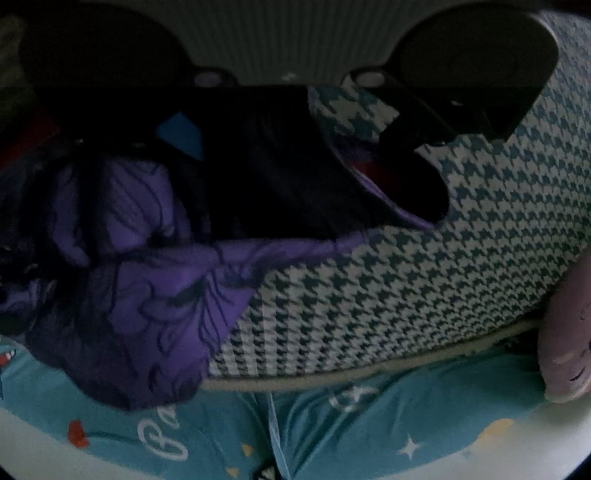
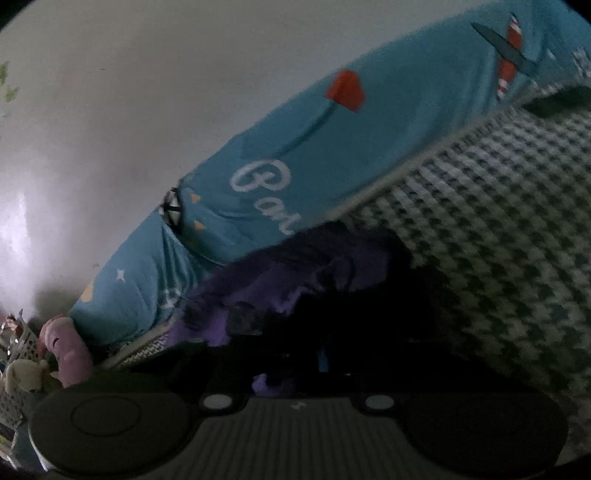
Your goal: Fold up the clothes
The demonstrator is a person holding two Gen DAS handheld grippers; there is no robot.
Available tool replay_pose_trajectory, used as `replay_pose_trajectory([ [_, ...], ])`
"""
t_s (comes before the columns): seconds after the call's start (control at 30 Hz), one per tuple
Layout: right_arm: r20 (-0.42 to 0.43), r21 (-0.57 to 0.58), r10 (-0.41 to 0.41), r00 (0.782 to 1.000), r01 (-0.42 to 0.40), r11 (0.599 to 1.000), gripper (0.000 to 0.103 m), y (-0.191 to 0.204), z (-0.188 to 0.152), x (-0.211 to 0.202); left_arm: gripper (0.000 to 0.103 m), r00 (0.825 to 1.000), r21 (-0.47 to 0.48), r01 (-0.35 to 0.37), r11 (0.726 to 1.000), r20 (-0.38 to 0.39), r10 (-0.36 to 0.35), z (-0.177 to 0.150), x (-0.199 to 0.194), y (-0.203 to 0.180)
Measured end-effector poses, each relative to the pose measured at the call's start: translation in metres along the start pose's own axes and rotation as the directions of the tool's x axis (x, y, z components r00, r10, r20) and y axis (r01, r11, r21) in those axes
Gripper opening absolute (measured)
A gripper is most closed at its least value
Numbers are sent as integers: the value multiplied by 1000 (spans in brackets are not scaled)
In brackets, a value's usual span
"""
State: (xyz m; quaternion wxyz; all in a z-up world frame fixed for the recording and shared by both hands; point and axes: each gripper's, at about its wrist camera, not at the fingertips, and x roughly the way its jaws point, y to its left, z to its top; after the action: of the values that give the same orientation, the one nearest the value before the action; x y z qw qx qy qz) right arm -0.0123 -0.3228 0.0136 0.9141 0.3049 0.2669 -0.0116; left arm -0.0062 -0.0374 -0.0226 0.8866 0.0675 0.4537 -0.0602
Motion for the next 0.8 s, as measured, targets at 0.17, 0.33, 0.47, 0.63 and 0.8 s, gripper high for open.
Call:
replay_pose_trajectory([
  [0.17, 45, -116, 136, 990, -130, 985, 10, 34, -5, -1, 103, 997, -47, -6, 999, 74, 9, 11, -14, 17],
  [0.33, -18, -251, 268, 963, -264, 931, 9, 76, -27, 9, 103, 987, -171, -38, 985, 150, 64, 24, -30, 55],
  [0.47, -119, -350, 317, 941, -339, 873, 8, 111, -54, 22, 103, 981, -274, -46, 961, 171, 96, 31, -33, 90],
  [0.63, -282, -466, 354, 892, -449, 762, 5, 147, -94, 33, 103, 977, -349, -16, 937, 193, 88, 33, -40, 121],
  [0.8, -418, -584, 312, 853, -516, 627, 5, 169, -130, 30, 103, 977, -377, 14, 926, 202, 68, 34, -44, 135],
])
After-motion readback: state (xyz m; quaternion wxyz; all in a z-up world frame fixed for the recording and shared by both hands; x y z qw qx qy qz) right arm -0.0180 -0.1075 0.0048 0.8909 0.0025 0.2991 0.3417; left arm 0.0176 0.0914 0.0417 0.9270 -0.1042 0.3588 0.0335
